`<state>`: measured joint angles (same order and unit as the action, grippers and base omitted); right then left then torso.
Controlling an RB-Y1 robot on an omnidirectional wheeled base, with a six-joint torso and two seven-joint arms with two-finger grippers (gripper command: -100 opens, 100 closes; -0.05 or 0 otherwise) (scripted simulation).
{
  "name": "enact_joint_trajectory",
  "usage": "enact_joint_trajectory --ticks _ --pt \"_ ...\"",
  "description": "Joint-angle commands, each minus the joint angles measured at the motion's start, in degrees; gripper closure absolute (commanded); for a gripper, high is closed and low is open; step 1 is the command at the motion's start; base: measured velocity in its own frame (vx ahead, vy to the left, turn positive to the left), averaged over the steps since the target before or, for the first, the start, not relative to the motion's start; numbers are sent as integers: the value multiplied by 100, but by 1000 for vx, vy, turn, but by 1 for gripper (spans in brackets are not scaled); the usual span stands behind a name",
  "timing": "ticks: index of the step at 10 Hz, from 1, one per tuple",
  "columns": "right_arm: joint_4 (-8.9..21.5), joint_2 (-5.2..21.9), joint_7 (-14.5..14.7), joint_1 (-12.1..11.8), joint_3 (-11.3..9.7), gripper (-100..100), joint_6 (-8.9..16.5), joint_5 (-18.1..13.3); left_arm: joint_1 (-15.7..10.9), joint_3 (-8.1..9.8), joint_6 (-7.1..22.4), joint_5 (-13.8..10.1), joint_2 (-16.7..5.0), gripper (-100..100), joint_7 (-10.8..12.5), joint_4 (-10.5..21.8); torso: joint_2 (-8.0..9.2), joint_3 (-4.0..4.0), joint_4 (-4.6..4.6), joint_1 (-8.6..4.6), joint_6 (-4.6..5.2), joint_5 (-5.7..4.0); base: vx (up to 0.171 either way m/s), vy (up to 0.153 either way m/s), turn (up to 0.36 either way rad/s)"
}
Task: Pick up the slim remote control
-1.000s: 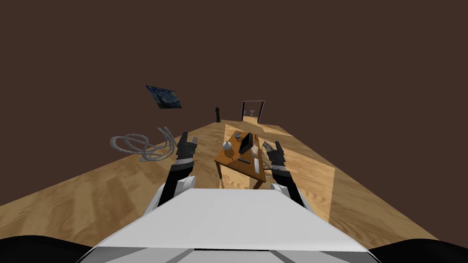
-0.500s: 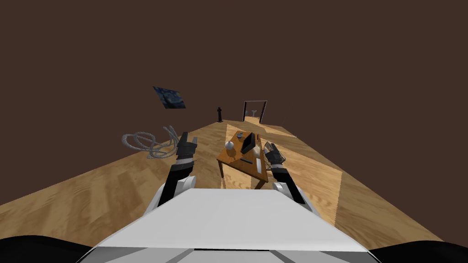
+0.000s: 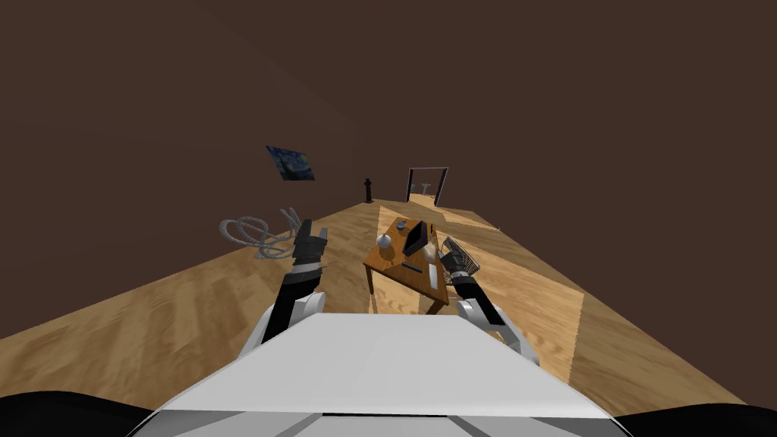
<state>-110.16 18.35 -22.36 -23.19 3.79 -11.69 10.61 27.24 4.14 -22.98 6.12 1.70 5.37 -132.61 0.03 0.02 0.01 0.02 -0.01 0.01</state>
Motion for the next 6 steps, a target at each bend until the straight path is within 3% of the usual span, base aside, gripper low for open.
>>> enact_joint_trajectory --ticks 1,2,3,4,5,6 --pt "234 75 -147 79 -15 -100 85 56 0 0 0 0 0 0 0 0 0 0 0 0 0 0 -10 12 49" --pt "414 271 -403 205 -8 -100 339 210 0 0 0 0 0 0 0 0 0 0 0 -1 2 -1 -14 15 104" --pt "511 271 -408 205 -8 -100 339 210 0 0 0 0 0 0 0 0 0 0 0 1 0 0 -10 11 48" --pt "673 467 -628 337 -4 -100 603 377 0 0 0 0 0 0 0 0 0 0 0 0 3 0 -9 17 105" --pt "806 467 -684 337 -4 -100 603 377 0 0 0 0 0 0 0 0 -1 0 0 0 0 0 -4 9 58" --pt "1001 660 -897 473 -5 -100 843 557 1 0 0 0 0 0 0 0 -2 -1 -1 -1 3 -1 -5 15 118"
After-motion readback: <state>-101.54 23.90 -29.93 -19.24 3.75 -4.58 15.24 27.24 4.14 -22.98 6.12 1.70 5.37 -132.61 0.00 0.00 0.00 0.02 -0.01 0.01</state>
